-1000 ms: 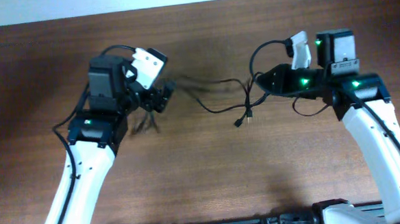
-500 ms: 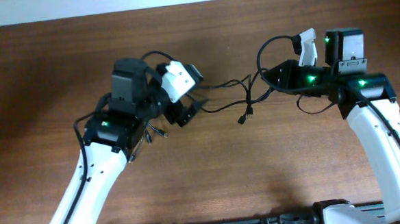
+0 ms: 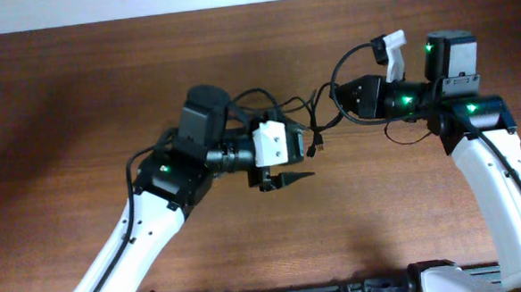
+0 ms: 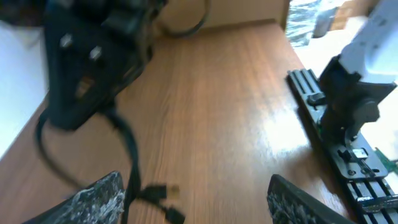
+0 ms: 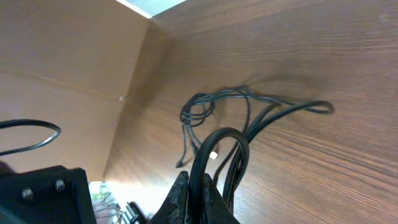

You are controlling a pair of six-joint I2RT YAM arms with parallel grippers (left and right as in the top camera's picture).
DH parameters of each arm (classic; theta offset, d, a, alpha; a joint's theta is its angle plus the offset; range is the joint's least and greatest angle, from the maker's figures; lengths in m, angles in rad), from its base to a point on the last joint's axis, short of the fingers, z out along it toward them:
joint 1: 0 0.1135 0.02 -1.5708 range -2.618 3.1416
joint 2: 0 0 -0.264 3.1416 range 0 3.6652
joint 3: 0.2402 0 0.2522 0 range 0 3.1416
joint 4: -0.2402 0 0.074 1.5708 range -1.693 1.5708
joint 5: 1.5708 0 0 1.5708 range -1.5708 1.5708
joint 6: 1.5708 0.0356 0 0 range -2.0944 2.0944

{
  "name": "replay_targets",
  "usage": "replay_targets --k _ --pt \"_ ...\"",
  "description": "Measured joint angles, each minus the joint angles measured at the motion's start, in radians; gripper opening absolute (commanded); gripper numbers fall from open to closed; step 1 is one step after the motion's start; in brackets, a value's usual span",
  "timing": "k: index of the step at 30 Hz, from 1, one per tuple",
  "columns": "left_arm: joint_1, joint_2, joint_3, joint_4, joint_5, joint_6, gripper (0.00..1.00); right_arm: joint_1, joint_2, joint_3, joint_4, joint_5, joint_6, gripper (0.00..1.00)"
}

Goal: Untangle cables

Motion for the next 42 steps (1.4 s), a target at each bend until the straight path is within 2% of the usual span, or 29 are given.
replay_targets --k 4,10,14,18,21,31,36,41,42 --pt "-0.03 0.007 0.0 0.035 0.008 0.027 0.58 0.0 0.0 0.0 0.018 -0.071 -0.008 0.04" --pt "-0.043 0.077 0.0 0.048 -0.002 0.035 0.46 0.0 0.0 0.0 0.021 -0.116 -0.008 0.04" --pt "-0.043 0.102 0.0 0.092 -0.03 0.036 0.48 0.0 0.0 0.0 0.021 -0.125 -0.01 0.04" --pt "-0.043 0.102 0.0 0.139 -0.119 0.01 0.54 0.0 0.0 0.0 0.021 -0.126 -0.011 0.04" --pt "-0.043 0.102 0.0 0.159 -0.17 -0.011 0.55 0.0 0.0 0.0 0.022 -0.126 -0.011 0.04" --pt "-0.058 0.136 0.0 0.169 -0.19 -0.055 0.52 0.0 0.0 0.0 0.022 -0.126 -0.011 0.04" --pt "-0.102 0.136 0.0 0.193 -0.193 -0.061 0.45 0.0 0.0 0.0 0.021 -0.13 -0.011 0.04" --pt "-0.105 0.136 0.0 0.199 -0.204 -0.063 0.44 0.0 0.0 0.0 0.021 -0.133 -0.011 0.04" --pt "-0.105 0.136 0.0 0.199 -0.206 -0.063 0.4 0.0 0.0 0.0 0.021 -0.133 -0.011 0.04"
